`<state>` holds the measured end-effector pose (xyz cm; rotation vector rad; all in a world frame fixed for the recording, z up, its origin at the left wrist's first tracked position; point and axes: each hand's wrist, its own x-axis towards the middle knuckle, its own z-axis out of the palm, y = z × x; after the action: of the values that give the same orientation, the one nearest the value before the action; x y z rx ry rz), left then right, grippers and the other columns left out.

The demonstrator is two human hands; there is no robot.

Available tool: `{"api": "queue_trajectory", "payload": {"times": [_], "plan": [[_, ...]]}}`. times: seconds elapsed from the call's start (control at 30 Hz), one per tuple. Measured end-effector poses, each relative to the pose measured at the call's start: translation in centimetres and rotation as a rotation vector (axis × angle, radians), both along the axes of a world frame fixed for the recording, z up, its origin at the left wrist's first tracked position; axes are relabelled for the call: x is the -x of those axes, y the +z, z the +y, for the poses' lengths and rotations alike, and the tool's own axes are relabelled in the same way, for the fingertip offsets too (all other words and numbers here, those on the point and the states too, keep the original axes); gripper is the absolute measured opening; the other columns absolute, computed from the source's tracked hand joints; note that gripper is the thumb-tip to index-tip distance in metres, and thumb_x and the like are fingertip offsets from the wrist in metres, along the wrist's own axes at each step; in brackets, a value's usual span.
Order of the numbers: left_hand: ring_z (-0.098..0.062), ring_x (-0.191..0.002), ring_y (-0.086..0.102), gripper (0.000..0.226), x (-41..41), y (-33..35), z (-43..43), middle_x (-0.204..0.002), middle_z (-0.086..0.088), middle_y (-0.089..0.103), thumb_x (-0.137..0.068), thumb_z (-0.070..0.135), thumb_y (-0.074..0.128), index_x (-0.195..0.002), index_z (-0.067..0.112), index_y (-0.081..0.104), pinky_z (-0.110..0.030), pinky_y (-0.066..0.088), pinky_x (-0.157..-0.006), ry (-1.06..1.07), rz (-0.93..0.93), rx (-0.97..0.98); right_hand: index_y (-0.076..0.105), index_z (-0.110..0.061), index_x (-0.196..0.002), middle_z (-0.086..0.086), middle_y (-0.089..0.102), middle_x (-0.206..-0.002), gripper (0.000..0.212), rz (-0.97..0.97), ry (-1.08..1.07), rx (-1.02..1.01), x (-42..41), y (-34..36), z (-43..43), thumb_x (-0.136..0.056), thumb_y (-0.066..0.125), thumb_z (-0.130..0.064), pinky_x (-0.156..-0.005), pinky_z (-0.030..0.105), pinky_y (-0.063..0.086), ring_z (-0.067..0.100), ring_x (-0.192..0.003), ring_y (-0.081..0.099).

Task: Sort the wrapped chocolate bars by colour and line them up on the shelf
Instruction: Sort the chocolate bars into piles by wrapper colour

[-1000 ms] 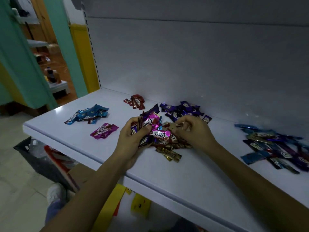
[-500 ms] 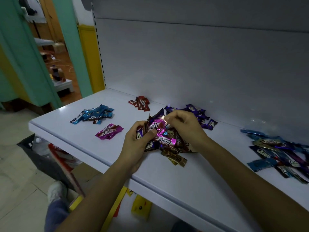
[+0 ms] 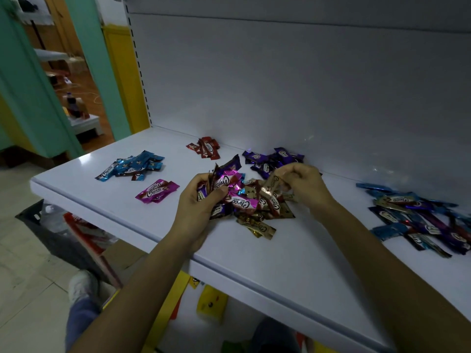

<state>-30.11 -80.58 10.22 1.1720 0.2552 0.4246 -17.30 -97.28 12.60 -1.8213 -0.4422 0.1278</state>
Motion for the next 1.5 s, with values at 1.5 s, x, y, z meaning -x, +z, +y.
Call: {"api": "queue_trajectory", "payload": {"times": [1.5], "plan": [[-0.013,-0.08,0.069,0.013,-6.7,4.2,-5.4,-0.095,-0.005,0.069,-0.091,0.008,0.06,-0.097,0.018,0.058,-0.019,0.053,-0.056,-0.079,0.055,0.09,0.07,-0.011,-0.086,0.006,0.07,-0.083,0.014,-0.551,-0.307,0.422,-8.0,-2.9,-4.2,-0.089,0.057,-0.014,-0.068,0.034,0.051,0.022,-0.075,0.063]]}}
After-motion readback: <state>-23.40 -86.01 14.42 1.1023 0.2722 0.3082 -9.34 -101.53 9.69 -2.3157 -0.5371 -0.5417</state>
